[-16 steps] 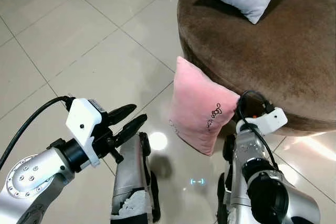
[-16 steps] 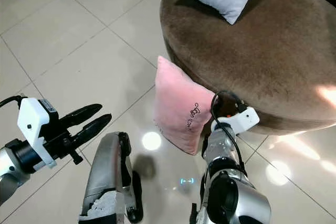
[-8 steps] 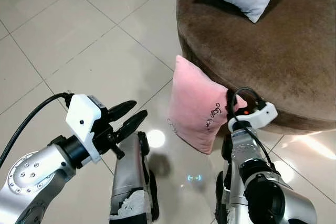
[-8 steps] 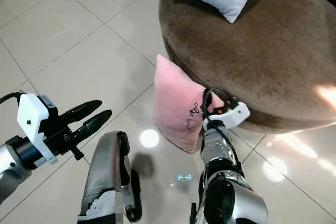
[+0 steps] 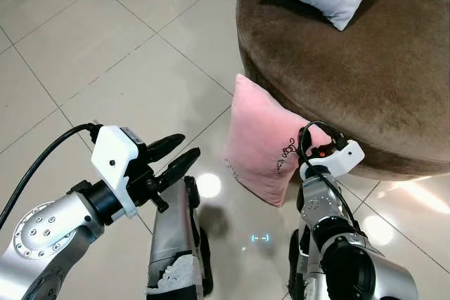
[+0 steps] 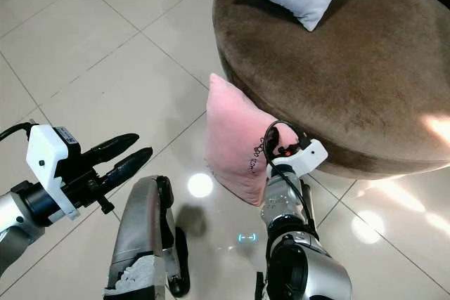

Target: Move the pillow to the sofa from floor

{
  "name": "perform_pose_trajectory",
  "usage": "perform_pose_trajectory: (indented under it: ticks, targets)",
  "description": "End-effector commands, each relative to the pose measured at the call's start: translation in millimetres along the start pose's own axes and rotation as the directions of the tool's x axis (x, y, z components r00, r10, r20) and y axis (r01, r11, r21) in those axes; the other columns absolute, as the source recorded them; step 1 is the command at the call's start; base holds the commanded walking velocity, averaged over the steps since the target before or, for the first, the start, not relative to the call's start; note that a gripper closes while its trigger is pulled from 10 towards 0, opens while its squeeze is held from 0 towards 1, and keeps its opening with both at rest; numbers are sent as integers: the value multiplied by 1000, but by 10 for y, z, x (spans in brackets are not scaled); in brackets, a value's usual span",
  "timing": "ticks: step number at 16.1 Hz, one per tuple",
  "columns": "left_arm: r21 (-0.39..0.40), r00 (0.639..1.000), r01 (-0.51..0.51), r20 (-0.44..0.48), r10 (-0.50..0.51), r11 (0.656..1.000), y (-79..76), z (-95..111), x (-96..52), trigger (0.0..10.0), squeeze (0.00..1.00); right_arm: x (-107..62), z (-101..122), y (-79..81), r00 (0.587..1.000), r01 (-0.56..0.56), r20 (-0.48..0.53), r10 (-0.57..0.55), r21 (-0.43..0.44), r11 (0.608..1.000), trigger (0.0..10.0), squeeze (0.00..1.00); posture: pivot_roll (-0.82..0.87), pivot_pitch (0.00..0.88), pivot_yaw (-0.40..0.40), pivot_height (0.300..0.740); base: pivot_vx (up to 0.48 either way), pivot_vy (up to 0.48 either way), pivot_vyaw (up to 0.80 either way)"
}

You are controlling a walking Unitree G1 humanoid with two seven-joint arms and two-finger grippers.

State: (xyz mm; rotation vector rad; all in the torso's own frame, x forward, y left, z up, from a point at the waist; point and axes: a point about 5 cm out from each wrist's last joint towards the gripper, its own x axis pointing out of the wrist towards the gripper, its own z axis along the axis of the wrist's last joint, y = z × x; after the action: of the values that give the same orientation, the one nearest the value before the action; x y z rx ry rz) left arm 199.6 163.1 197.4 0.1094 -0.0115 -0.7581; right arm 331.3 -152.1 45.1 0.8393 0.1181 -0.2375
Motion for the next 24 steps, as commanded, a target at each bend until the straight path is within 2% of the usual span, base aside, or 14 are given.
perform_pose_trajectory:
  ticks: [1, 20, 24]
  targets:
    - [-15, 999, 14, -29, -14, 1000, -33, -54, -25, 10000, 0, -68, -125, -69, 999, 32, -40, -32, -10, 999, 0, 0, 324, 325, 148, 506, 0, 0, 0]
    - [-17, 999, 12, -36, -13, 1000, -51, -82, -45, 10000, 0, -104, -178, -57, 999, 8, -35, -7, 11, 1000, 0, 0, 324, 310, 144, 506, 0, 0, 0]
    - [-23, 999, 6, -34, -7, 1000, -56, -121, -28, 10000, 0, -111, -201, -22, 998, -40, -46, 41, 9, 999, 0, 0, 306, 293, 129, 506, 0, 0, 0]
